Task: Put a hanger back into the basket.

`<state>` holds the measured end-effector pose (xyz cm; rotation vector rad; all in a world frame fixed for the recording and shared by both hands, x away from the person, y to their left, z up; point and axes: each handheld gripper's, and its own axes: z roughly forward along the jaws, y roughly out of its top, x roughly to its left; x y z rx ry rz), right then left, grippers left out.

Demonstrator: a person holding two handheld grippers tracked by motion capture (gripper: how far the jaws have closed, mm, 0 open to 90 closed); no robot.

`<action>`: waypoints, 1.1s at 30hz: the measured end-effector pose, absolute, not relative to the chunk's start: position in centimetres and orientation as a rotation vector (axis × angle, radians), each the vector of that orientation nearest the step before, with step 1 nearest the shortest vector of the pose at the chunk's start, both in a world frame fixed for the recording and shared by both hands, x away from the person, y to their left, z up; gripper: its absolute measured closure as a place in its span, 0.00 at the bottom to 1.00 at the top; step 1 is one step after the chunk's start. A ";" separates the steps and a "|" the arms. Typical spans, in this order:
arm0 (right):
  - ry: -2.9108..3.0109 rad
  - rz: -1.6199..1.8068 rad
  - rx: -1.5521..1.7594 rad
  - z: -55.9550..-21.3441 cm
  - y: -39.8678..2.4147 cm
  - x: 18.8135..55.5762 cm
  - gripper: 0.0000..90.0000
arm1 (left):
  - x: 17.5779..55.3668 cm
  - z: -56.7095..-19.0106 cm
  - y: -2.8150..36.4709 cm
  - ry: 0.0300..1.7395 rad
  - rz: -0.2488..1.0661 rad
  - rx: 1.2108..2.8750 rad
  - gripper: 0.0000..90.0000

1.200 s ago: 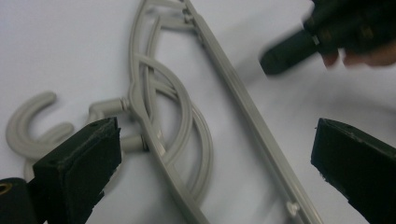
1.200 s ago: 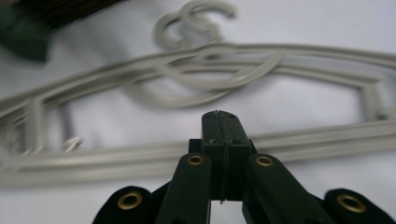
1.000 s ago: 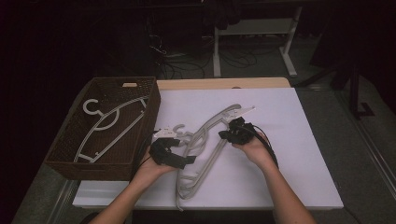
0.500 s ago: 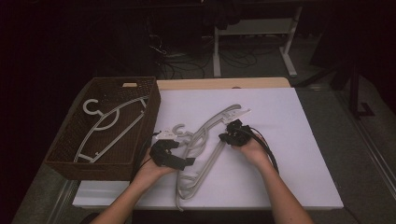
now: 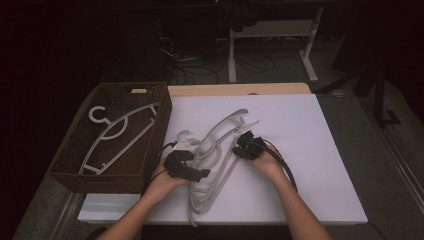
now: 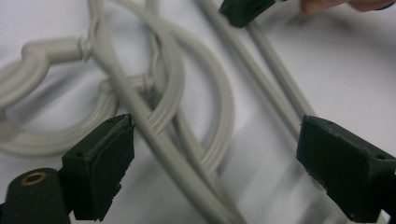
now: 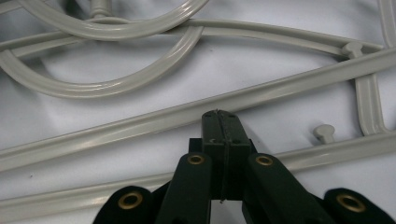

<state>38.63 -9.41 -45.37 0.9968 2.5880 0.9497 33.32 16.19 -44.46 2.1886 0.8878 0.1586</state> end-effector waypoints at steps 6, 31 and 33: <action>2.584 0.938 0.988 -45.4 -9.3 38.6 0.99 | 33.5 -45.0 16.5 0.942 0.132 2.198 0.15; 2.585 0.932 0.985 -45.4 -9.2 38.6 0.99 | 34.8 -43.6 16.9 0.981 -0.020 2.051 0.69; 2.585 0.934 0.986 -45.4 -9.2 38.6 0.99 | 34.9 -43.5 16.7 0.979 -0.028 2.050 0.69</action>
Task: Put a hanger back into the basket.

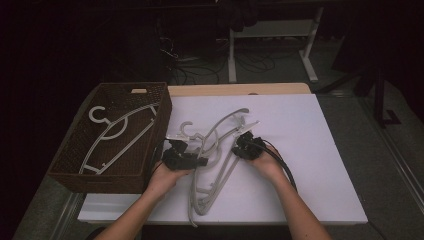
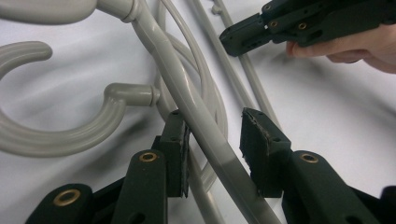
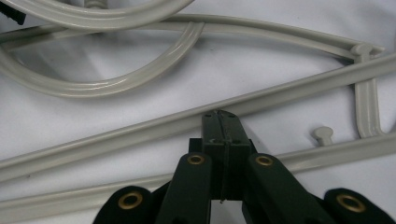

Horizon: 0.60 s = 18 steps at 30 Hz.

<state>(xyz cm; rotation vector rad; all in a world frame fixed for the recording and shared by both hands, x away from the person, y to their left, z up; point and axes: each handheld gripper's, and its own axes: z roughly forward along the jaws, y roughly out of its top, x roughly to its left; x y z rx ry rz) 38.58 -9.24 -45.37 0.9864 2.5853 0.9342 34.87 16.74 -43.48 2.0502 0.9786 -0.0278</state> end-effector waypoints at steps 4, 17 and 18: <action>2.586 0.935 0.987 -45.4 -9.3 38.6 0.99 | 35.0 -43.3 16.5 0.982 -0.051 2.043 0.70; 2.581 1.001 1.003 -44.8 -9.8 38.5 0.99 | 35.8 -42.0 15.8 1.077 -0.028 1.996 0.80; 2.576 1.021 1.005 -44.6 -9.9 38.5 0.99 | 35.9 -42.0 15.7 1.081 -0.031 1.995 0.81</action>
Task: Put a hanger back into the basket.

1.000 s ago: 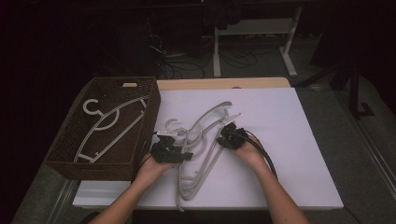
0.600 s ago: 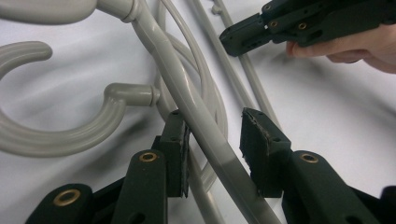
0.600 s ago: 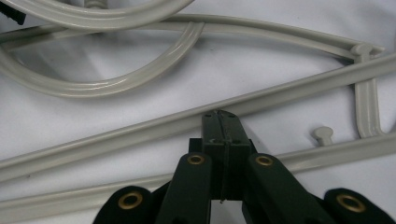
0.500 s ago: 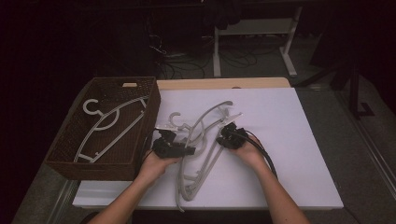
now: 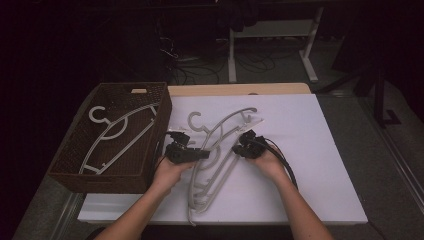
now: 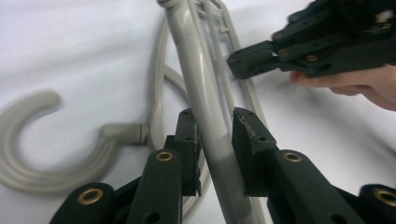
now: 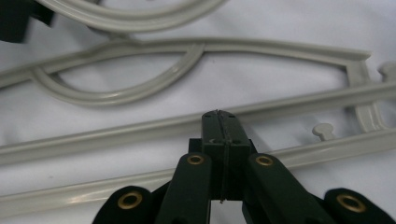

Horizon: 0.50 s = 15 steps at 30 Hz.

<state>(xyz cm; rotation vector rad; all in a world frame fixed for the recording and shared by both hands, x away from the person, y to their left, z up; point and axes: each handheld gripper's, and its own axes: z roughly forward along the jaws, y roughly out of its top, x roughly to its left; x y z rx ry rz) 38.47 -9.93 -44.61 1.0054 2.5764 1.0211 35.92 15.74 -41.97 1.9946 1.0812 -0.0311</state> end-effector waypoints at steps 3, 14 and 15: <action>2.570 1.041 1.007 -44.3 -10.3 38.4 0.99 | 36.2 -41.6 15.5 1.097 -0.025 1.978 0.83; 2.513 1.158 1.046 -42.7 -13.0 37.9 0.94 | 36.8 -38.9 14.6 1.059 0.010 1.938 0.88; 2.507 1.172 1.050 -42.6 -13.3 37.8 0.93 | 36.8 -38.5 14.4 1.051 0.013 1.938 0.88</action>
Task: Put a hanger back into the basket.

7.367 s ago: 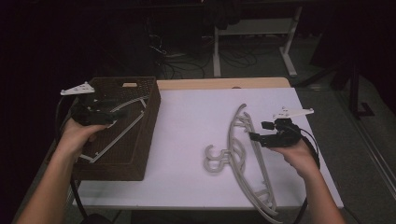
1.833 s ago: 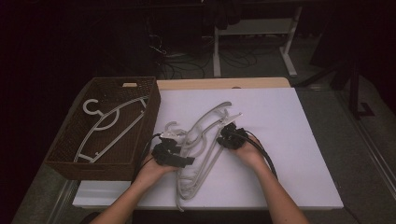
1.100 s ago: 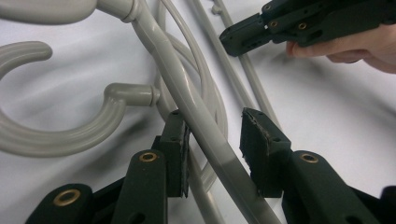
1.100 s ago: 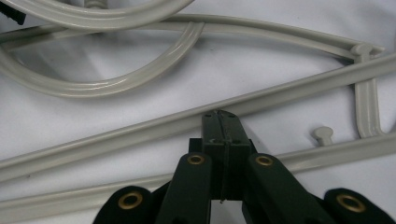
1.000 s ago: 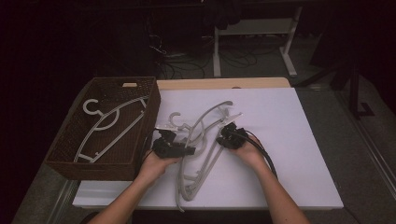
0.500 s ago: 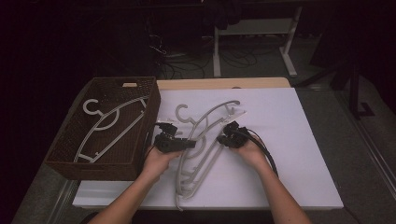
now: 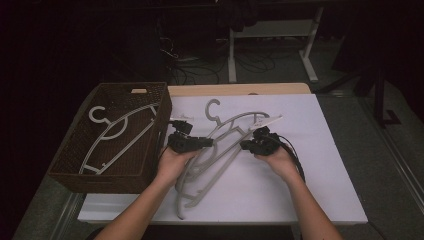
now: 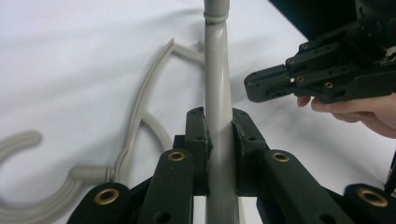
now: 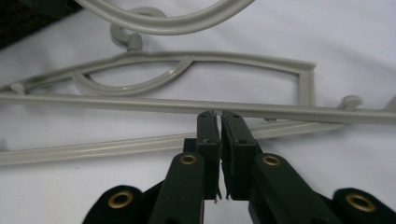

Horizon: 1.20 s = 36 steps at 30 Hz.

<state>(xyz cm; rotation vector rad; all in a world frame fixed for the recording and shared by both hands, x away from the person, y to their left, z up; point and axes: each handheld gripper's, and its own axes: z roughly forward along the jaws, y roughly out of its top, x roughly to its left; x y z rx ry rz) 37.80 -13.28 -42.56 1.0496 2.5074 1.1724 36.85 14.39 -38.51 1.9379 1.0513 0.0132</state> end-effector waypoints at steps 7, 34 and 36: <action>2.453 1.310 1.066 -41.2 -15.0 36.7 0.75 | 37.0 -35.5 13.6 0.979 0.059 1.964 0.88; 2.324 1.253 1.071 -41.9 -18.6 31.1 0.16 | 37.3 -24.2 26.6 0.892 0.315 1.961 0.88; 2.320 1.256 1.073 -42.0 -18.7 31.0 0.15 | 37.2 -23.9 28.2 0.906 0.336 1.952 0.88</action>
